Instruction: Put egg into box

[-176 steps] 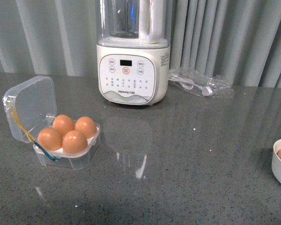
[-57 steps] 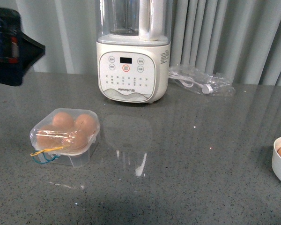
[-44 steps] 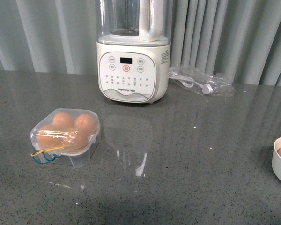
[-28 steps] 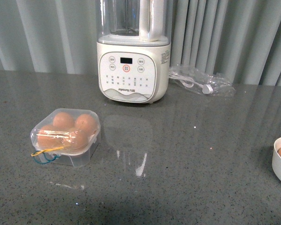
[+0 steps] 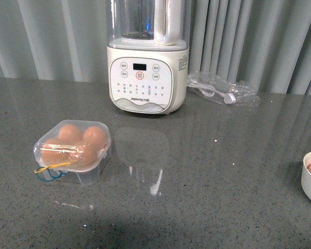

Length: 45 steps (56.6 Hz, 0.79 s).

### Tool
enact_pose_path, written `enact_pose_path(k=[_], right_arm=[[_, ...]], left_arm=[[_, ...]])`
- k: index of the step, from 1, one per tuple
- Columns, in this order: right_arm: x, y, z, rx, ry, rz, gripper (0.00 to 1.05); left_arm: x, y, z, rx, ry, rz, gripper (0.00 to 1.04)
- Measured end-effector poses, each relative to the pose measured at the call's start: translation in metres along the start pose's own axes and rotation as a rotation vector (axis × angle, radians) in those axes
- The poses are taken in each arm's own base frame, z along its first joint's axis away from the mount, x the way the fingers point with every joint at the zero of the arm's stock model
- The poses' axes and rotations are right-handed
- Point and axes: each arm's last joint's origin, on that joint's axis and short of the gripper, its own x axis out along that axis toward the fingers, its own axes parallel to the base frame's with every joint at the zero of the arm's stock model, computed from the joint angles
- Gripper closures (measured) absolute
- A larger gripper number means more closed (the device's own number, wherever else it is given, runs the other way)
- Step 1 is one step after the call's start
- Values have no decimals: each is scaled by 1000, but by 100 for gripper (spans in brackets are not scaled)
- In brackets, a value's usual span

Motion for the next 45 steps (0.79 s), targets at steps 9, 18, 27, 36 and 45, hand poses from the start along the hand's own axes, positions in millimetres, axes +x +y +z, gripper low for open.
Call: enact_pose_path(k=[9, 18, 27, 36, 45], right_arm=[[0, 0, 0, 0, 0, 0, 7], [0, 0, 0, 0, 0, 0, 7], [0, 0, 0, 0, 0, 0, 7], [0, 0, 0, 0, 0, 0, 7], [0, 0, 0, 0, 0, 0, 7]], left_arm=[[-7, 0, -11, -7, 7, 1, 97], [-12, 0, -19, -14, -14, 1, 101], [-12, 0, -28, -14, 1, 1, 101], [-12, 0, -32, -15, -5, 1, 101], [-12, 0, -37, -15, -2, 1, 101]])
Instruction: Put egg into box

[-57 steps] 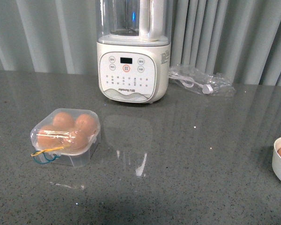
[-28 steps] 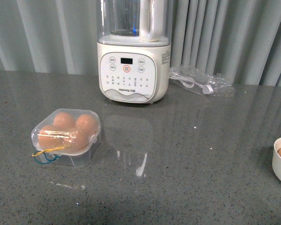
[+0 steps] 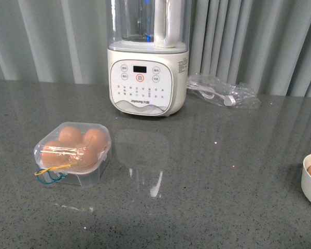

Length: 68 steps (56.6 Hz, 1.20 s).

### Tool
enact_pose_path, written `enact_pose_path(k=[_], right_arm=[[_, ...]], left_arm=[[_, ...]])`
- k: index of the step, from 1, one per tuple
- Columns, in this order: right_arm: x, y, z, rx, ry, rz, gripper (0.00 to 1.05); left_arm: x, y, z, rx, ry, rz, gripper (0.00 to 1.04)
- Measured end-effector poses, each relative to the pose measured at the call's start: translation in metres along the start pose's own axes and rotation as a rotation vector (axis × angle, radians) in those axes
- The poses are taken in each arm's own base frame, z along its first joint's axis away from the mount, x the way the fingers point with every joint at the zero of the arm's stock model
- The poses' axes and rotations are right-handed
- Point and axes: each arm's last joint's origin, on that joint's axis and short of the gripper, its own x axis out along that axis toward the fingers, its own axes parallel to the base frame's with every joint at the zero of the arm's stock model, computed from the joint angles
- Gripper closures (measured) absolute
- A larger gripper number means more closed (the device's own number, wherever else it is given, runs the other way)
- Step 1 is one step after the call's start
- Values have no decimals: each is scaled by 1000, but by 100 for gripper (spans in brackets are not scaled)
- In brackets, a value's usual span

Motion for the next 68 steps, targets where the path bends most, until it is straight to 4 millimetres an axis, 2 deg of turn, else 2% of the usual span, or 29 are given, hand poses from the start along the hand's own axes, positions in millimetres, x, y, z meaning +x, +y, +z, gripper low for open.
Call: enact_pose_path(k=[5, 22, 38, 42, 53, 68], right_arm=[[0, 0, 0, 0, 0, 0, 7], [0, 0, 0, 0, 0, 0, 7], [0, 0, 0, 0, 0, 0, 7], [0, 0, 0, 0, 0, 0, 7], [0, 0, 0, 0, 0, 0, 7], [0, 0, 0, 0, 0, 0, 7]], left_arm=[[0, 0, -5, 0, -9, 1, 101], [-2, 0, -3, -2, -31, 0, 100], [-2, 0, -3, -1, -31, 0, 55], [-2, 0, -3, -1, -31, 0, 38], [-2, 0, -3, -1, -31, 0, 6], [-2, 0, -3, -1, -31, 0, 7]])
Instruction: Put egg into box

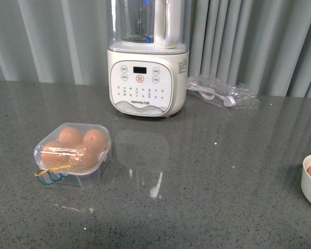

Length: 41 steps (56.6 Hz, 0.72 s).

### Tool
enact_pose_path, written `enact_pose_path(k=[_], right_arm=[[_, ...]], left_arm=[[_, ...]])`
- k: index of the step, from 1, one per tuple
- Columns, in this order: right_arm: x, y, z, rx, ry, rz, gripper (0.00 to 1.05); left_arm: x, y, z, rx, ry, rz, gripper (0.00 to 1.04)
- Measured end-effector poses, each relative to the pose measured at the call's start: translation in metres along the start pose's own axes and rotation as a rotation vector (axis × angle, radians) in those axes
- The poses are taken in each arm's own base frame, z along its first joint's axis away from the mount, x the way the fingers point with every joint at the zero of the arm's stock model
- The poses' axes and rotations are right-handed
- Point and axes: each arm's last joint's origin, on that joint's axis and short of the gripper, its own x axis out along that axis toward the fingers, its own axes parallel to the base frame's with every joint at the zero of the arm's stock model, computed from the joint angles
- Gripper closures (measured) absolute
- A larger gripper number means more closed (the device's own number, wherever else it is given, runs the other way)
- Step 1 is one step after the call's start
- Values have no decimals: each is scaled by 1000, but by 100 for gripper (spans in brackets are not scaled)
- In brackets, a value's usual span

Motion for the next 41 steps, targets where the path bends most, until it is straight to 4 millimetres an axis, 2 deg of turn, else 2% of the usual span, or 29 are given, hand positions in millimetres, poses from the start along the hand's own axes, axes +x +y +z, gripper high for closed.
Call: enact_pose_path(k=[41], right_arm=[[0, 0, 0, 0, 0, 0, 7]], left_arm=[[0, 0, 0, 0, 0, 0, 7]])
